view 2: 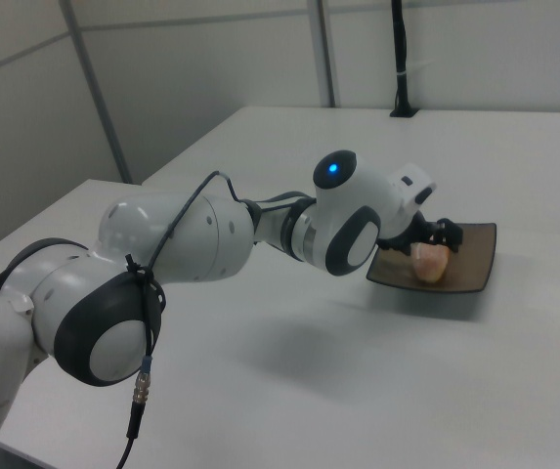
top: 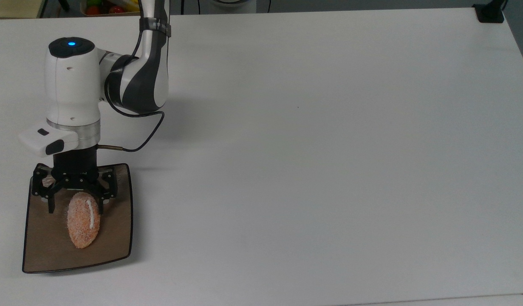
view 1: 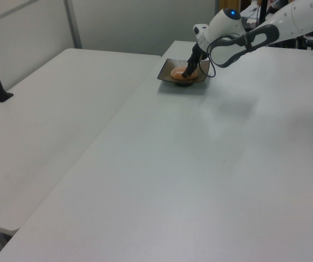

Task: Bread is placed on a ceramic plate

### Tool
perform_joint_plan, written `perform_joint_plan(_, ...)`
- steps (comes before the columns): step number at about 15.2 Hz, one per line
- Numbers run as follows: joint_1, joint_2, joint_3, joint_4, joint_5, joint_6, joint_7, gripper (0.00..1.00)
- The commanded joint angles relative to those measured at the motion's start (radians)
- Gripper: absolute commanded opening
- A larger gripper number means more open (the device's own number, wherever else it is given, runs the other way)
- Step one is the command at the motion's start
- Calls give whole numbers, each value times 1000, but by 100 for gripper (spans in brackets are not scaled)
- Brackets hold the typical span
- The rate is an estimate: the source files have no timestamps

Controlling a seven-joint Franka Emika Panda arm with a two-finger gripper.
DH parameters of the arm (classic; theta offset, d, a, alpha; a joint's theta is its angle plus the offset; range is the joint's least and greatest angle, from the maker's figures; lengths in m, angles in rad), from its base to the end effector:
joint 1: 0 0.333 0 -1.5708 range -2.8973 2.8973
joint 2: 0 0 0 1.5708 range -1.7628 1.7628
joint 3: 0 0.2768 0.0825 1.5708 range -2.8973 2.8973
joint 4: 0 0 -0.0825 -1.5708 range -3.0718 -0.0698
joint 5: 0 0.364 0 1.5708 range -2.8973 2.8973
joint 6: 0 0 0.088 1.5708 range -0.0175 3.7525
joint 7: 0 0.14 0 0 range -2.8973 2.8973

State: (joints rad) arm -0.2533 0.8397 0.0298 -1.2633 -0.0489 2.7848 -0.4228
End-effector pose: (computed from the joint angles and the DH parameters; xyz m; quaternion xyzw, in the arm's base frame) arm 0.7528 -0.1763 0.2897 0.9366 0.1041 0.3150 0.1128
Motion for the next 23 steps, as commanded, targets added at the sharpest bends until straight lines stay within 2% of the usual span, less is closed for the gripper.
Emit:
perform_joint_plan(1, 19, -112, -10, -50, -12, 1, 94, 100)
perform_joint_plan(4, 19, -258, -10, -145, -11, -42, 120, 100)
perform_joint_plan(6, 20, -354, -8, -178, -9, -147, 165, 100)
perform_joint_plan(8, 22, -465, -7, -200, -3, -322, 220, 100)
perform_joint_plan(12, 55, -674, -2, -220, 21, -822, 334, 100)
perform_joint_plan(15, 66, -789, -2, -220, 73, -1075, 476, 100)
perform_joint_plan(18, 129, -884, -1, -270, 89, -1301, 542, 100)
perform_joint_plan(20, 181, -948, -2, -335, 107, -1302, 546, 100)
perform_joint_plan(23, 227, -964, -5, -357, 129, -1280, 526, 100)
